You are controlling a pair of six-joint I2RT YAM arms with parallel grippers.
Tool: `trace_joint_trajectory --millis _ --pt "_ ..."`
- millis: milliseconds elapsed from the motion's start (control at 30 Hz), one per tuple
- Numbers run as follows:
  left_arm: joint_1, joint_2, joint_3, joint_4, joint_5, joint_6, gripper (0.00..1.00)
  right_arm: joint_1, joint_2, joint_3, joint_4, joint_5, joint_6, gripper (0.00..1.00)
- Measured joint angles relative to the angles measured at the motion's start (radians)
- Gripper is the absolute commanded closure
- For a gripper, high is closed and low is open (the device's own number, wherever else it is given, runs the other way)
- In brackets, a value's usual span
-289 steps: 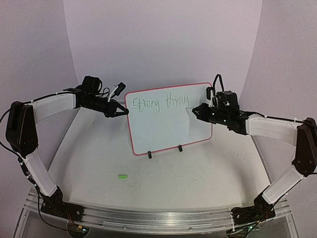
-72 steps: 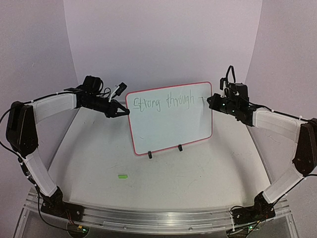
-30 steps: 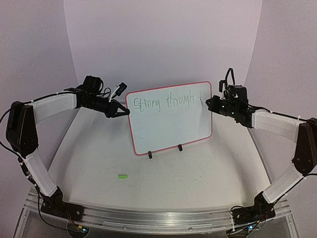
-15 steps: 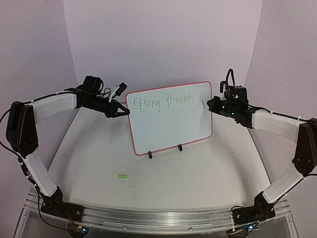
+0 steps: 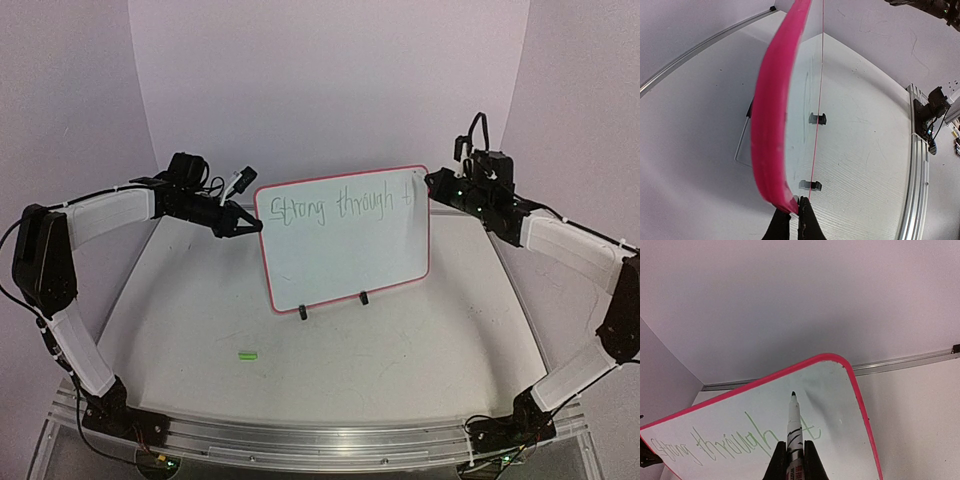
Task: Write a sentence on the whiteboard
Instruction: Write a sentence at the center of the board.
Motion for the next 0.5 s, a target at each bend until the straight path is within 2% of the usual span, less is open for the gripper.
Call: trace_joint_trajectory --millis 200,500 --pt "0.000 0.000 0.000 0.000 0.000 0.001 1.00 0.000 0.038 0.065 0.002 0.000 -0.021 1.00" --pt "0.000 0.000 0.000 0.000 -0.001 0.000 1.00 0.000 0.085 0.069 -0.006 0.001 -0.025 1.00"
